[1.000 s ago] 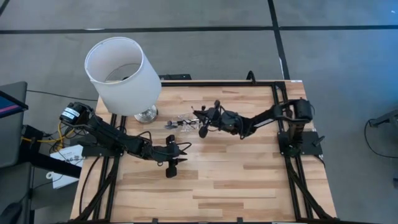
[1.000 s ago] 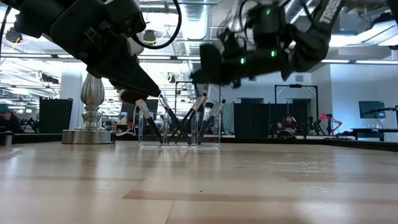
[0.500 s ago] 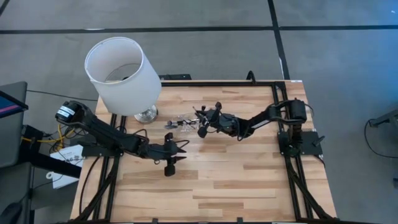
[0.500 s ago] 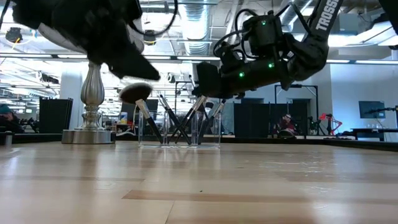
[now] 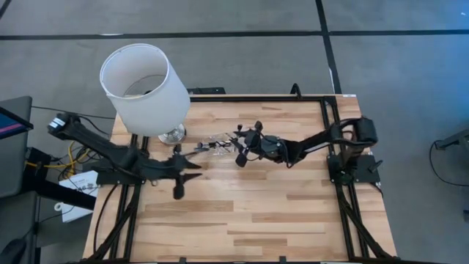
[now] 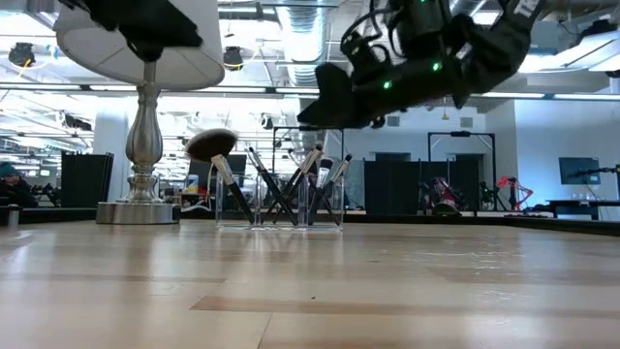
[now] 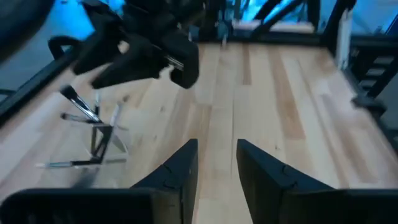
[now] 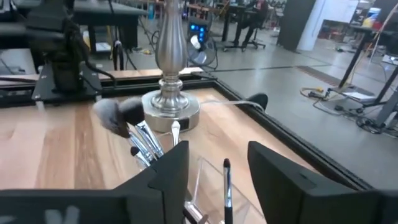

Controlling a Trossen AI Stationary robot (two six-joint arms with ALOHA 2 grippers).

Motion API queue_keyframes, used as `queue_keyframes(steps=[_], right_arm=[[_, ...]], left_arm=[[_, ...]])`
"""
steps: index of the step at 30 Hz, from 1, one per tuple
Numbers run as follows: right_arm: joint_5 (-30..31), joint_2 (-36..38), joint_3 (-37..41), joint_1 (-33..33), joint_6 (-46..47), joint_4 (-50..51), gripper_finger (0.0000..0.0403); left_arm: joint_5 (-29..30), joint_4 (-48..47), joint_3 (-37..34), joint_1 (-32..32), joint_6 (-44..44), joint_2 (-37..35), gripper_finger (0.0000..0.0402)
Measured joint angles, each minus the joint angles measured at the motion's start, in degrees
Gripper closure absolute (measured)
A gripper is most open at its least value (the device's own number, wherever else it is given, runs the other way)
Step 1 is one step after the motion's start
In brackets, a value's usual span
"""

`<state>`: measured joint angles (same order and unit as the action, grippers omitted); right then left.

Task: Put items in baskets/containers
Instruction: Return to home position

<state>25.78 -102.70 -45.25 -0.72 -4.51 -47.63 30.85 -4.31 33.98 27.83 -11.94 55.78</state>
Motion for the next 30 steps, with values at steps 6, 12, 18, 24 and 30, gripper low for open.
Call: queue_keyframes(steps=[6,12,18,24,30], right_arm=[[1.2,10.9,0.0,3.6,-4.9,8.6,0.0230],[12.1,29.4,0.0,11.6,-10.4,25.2,0.0241],[15.3,48.6,1.6,17.8,3.2,56.0,0.0299],[7.7,62.2,17.5,19.9,2.7,48.4,0.0340],[-4.1,73.4,31.2,18.6,1.5,34.1,0.0346]], left_arm=[[0.4,-8.5,0.0,0.8,2.7,-15.7,0.0294],[1.7,-15.5,-2.0,0.7,6.9,-29.6,0.0294],[-0.4,-12.7,-12.9,0.7,8.7,-40.0,0.0294],[0.8,1.0,-20.8,-0.7,12.8,-45.9,0.0294],[-2.4,4.8,-23.7,-1.9,13.5,-47.4,0.0294]])
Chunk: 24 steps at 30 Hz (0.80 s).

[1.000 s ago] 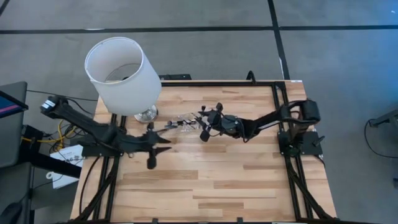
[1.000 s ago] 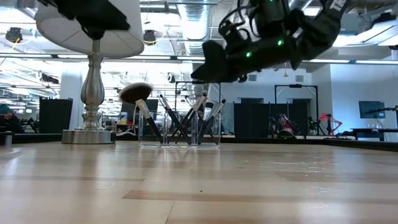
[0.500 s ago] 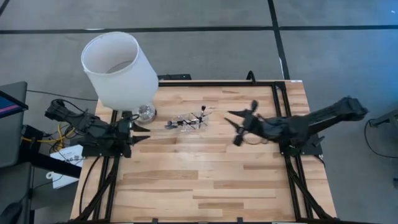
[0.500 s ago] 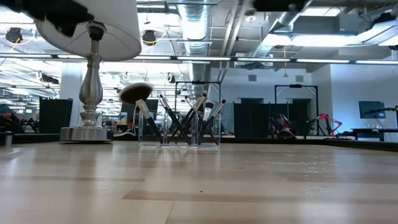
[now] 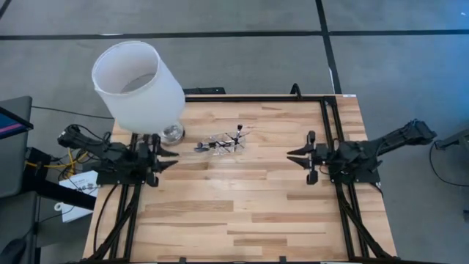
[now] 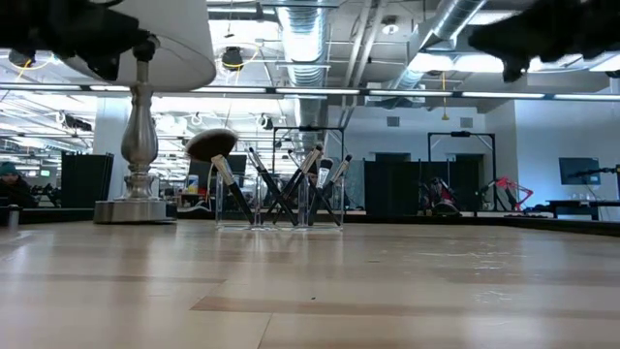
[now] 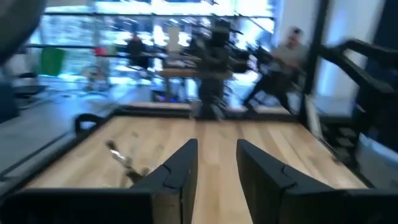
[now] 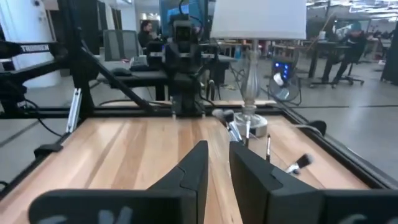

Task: Put items in baskets/containers
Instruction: Return to home position

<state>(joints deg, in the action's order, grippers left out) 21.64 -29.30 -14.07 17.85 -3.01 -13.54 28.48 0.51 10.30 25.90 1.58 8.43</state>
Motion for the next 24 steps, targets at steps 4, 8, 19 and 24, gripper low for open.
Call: queue_keyframes(steps=[4,8,19,24], right_arm=[[-0.7,6.8,4.5,-0.4,-0.4,0.3,0.0346],[-0.9,14.0,6.5,-0.1,-2.2,4.5,0.0346],[-4.2,29.0,12.7,1.7,-4.8,12.2,0.0346],[-4.2,28.2,12.9,1.5,-4.7,11.9,0.0346]], left_arm=[[-5.7,1.0,-3.8,-0.1,2.1,0.0,0.0294],[-5.8,5.3,-6.3,-0.1,3.0,0.0,0.0294],[-7.5,6.0,-6.4,-0.1,7.2,-0.5,0.0294],[-11.1,9.9,-8.5,-0.1,6.9,-0.6,0.0294]])
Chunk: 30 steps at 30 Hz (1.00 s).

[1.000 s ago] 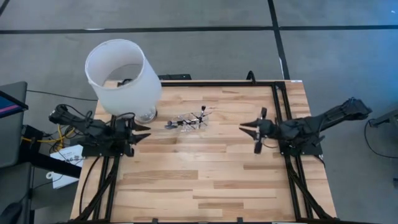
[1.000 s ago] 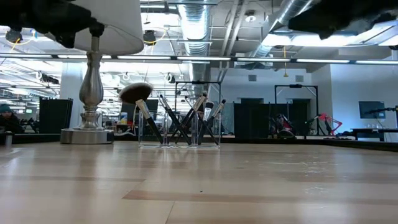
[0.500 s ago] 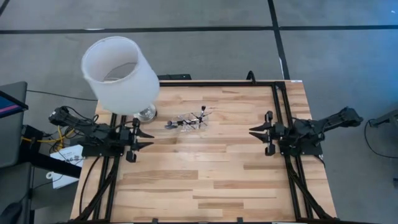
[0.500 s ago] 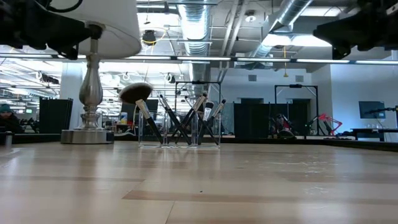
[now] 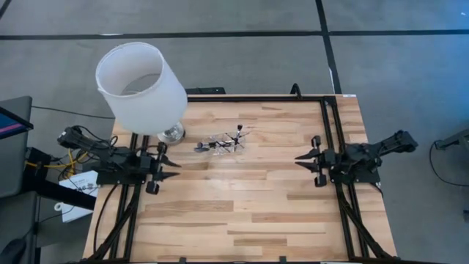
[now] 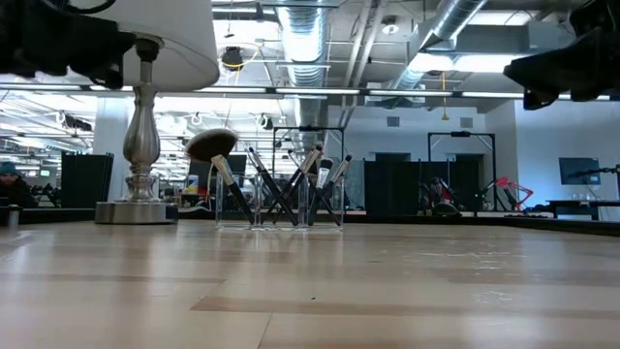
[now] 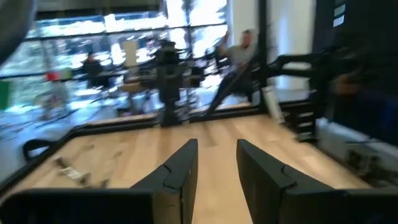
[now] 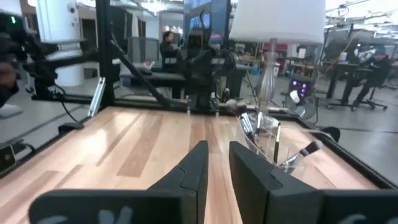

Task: Put items in baskets/containers
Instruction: Return to home position

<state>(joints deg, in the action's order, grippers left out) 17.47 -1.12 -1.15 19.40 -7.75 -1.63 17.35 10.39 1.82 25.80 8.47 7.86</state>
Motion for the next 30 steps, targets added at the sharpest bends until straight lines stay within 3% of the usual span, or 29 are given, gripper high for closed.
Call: queue_keyframes(steps=[3,11,30], right_arm=[[0.4,0.0,0.0,0.0,0.0,0.2,0.0346],[0.5,0.0,0.1,0.0,0.2,-0.6,0.0346],[0.6,0.0,0.1,0.0,0.2,-0.4,0.0346]], left_arm=[[-5.6,0.9,-1.5,0.0,-1.6,0.5,0.0294],[-8.6,2.8,-1.5,0.0,-0.9,1.4,0.0294],[-8.3,2.6,-1.5,0.0,-1.6,8.2,0.0294]])
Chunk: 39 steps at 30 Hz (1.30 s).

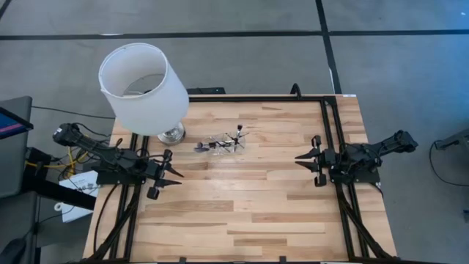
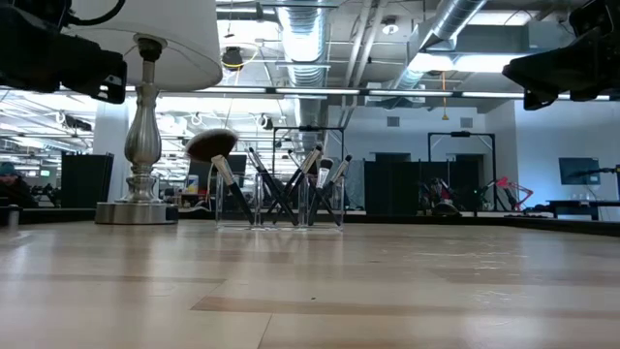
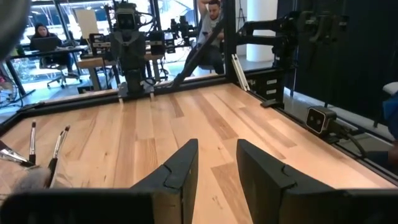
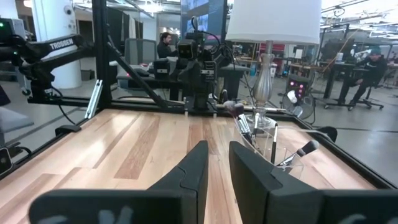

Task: Put items in baskets/containers
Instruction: Return to home position

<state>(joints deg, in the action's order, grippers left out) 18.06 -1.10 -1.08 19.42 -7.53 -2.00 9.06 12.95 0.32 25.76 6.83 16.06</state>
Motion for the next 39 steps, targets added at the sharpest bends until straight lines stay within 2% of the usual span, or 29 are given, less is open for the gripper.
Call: queue_keyframes(steps=[39], right_arm=[[0.0,0.0,0.0,0.0,0.0,-0.1,0.0346]], left_arm=[[0.1,1.1,0.0,0.0,0.0,0.6,0.0294]])
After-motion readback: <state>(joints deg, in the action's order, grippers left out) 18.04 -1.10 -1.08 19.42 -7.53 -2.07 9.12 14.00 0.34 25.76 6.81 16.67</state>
